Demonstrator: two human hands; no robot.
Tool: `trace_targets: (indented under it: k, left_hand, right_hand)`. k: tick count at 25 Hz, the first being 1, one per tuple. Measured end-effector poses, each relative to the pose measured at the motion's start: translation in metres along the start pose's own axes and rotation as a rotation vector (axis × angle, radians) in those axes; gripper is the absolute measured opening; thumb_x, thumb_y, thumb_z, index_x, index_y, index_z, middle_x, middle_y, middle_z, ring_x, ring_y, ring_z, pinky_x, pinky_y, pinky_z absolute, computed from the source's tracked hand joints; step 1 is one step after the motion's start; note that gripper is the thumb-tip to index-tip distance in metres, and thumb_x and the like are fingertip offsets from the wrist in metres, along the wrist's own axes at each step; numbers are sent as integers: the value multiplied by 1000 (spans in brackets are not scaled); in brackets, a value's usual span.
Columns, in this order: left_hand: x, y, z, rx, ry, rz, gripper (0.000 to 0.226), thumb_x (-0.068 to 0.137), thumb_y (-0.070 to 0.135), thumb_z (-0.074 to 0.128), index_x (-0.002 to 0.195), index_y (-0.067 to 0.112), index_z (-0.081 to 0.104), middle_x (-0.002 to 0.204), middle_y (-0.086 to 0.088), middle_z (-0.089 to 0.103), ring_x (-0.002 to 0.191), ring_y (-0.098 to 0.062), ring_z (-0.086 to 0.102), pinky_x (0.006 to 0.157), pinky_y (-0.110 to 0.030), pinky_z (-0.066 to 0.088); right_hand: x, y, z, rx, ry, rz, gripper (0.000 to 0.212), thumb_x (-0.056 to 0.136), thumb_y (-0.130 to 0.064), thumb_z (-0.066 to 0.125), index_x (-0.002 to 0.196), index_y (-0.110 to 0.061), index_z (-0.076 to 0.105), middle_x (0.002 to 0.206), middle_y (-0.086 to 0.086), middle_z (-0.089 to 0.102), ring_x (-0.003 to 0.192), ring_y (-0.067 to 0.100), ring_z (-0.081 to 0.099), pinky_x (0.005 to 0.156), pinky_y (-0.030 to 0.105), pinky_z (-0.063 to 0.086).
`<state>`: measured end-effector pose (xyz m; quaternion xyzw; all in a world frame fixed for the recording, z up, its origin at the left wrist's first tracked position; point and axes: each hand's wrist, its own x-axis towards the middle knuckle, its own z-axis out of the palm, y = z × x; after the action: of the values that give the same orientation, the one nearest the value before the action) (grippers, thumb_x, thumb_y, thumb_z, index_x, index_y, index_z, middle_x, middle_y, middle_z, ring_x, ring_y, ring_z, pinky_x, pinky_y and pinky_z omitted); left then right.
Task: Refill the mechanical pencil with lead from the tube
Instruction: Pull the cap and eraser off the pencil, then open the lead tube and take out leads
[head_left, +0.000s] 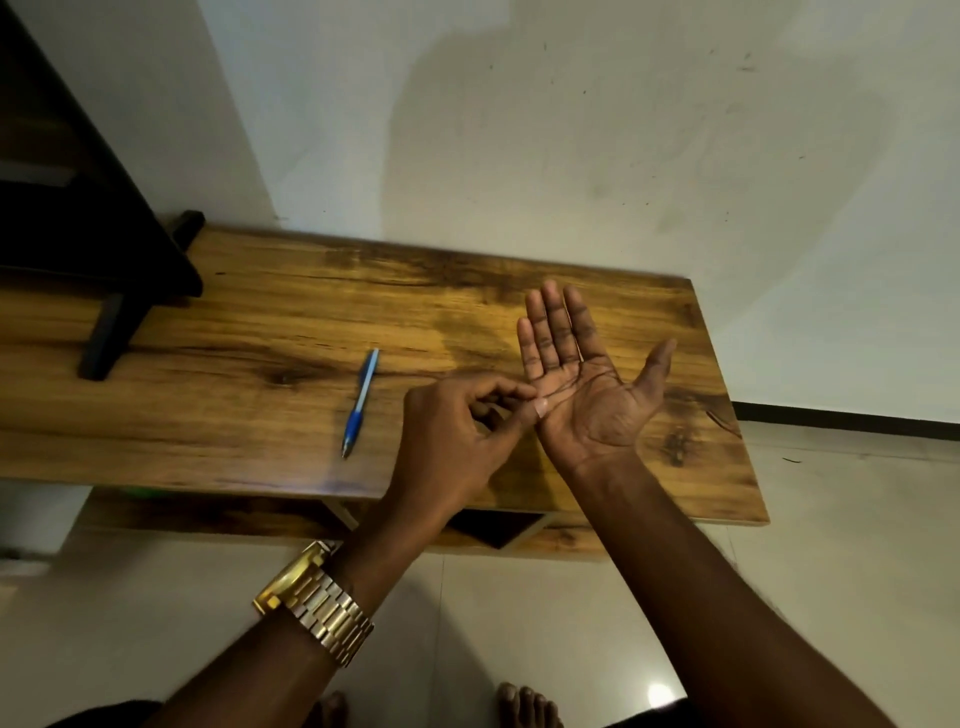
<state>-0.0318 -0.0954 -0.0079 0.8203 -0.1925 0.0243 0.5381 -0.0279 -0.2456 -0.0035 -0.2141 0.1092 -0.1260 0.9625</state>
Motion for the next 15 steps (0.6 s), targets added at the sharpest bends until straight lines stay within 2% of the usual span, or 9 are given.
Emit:
trace_targets:
  k: [8,11,15]
  left_hand:
    - [4,4,5,128,-12,-15,17,90,42,81,104,32,85,91,20,81,79,7,72,73,-9,56]
    - [1,5,5,261,-21,3,13,91,39,82,102,32,84,89,16,80,74,4,70,68,-23,63]
    - [-3,6,3,341,-37,14,11,90,40,82,97,32,79,87,15,77,69,2,66,62,-29,61]
  right_hand:
    - [0,2,3,-267,-75,-61,108,102,-80,16,157,8,48,155,30,59,146,42,57,126,50,39]
    - [-2,6,3,-373,-115,-44,104,104,-76,14,154,7,51,151,31,62,143,44,60,121,49,44]
    - [-6,9,7,-390,-143,-5,103,105,-75,13,154,8,51,151,35,60,146,50,55,118,47,48]
